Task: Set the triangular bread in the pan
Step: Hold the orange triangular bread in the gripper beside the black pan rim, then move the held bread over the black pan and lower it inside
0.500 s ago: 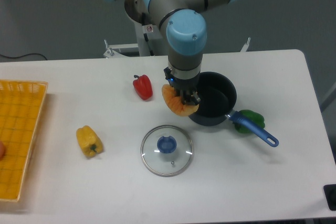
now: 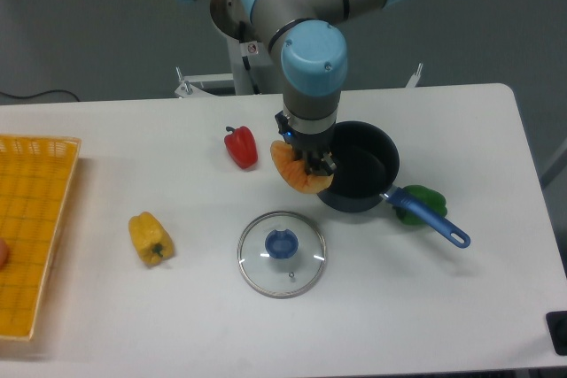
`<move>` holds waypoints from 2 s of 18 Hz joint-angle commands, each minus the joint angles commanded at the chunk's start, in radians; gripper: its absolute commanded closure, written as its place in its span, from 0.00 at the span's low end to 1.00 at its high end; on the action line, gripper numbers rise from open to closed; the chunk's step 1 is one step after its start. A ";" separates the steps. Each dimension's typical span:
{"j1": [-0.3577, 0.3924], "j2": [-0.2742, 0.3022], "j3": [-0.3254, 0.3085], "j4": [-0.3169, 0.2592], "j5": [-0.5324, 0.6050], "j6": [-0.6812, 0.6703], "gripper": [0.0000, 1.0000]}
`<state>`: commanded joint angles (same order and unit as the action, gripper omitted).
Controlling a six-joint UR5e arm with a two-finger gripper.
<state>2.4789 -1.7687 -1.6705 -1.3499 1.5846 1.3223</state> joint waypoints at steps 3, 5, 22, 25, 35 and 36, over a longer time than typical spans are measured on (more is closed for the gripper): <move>0.002 0.000 -0.014 0.000 0.002 0.002 0.72; 0.000 0.000 -0.037 0.002 0.003 0.023 0.72; 0.121 -0.005 -0.078 0.003 0.101 0.215 0.71; 0.141 -0.021 -0.087 0.009 0.117 0.255 0.70; 0.149 -0.066 -0.091 0.067 0.120 0.252 0.65; 0.147 -0.067 -0.091 0.068 0.120 0.252 0.64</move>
<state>2.6262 -1.8362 -1.7610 -1.2824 1.7043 1.5739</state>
